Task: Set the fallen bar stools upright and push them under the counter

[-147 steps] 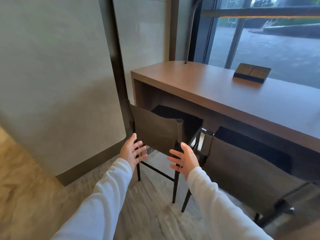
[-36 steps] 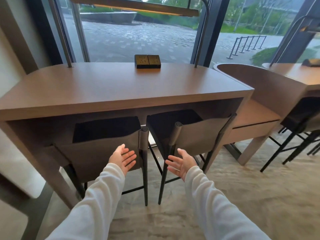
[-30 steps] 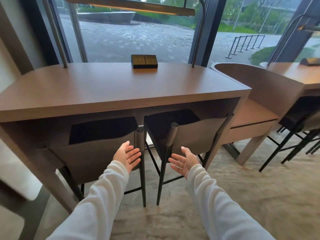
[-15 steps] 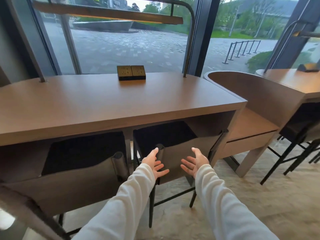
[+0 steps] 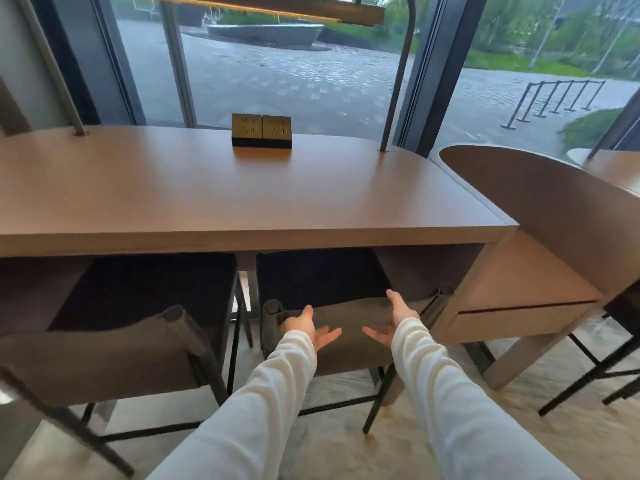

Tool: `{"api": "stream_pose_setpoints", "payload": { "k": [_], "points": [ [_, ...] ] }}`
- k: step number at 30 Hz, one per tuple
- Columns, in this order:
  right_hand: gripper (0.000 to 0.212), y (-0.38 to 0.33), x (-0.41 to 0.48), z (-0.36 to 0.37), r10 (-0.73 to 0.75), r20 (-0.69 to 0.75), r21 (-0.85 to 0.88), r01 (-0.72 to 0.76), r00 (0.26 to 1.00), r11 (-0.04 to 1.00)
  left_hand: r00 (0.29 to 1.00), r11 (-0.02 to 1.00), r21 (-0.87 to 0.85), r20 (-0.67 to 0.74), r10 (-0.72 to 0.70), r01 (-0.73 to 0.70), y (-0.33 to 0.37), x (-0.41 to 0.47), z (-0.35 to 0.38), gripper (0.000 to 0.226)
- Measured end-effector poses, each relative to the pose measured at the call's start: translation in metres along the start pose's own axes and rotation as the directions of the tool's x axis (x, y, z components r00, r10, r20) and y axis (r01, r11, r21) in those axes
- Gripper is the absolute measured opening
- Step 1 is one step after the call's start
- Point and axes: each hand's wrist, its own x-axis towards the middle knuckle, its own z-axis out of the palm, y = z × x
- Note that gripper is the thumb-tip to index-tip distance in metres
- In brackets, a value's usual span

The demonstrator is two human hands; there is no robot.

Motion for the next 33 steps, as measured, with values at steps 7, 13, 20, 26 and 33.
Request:
{"api": "stream_pose_setpoints", "payload": {
  "k": [7,13,20,26,33],
  "points": [
    [0.046,-0.006,0.031,0.014,0.05,0.012,-0.004,-0.05,0.999,0.999,0.99,0.99,0.104,-0.094,0.109,-0.099,0.004,0.007,0.001,0.04],
    [0.029,-0.003,0.043,0.028,0.036,0.051,0.12,-0.042,0.998,0.992,0.971,0.974,0.128,-0.129,0.203,-0.187,0.021,0.019,-0.007,0.04],
    [0.029,-0.002,0.044,0.027,0.022,0.061,0.122,-0.029,0.998,0.992,0.97,0.971,0.143,-0.12,0.21,-0.193,0.022,0.016,-0.009,0.023],
    [0.039,-0.001,0.044,0.023,0.009,0.069,0.021,-0.011,0.998,1.0,0.967,0.966,0.179,-0.142,0.211,-0.184,0.026,0.012,-0.005,0.025],
    [0.055,0.007,0.029,0.01,0.007,0.123,-0.065,0.001,0.992,0.998,0.985,0.951,0.301,-0.135,0.11,-0.065,0.033,0.0,-0.024,0.044]
  ]
}}
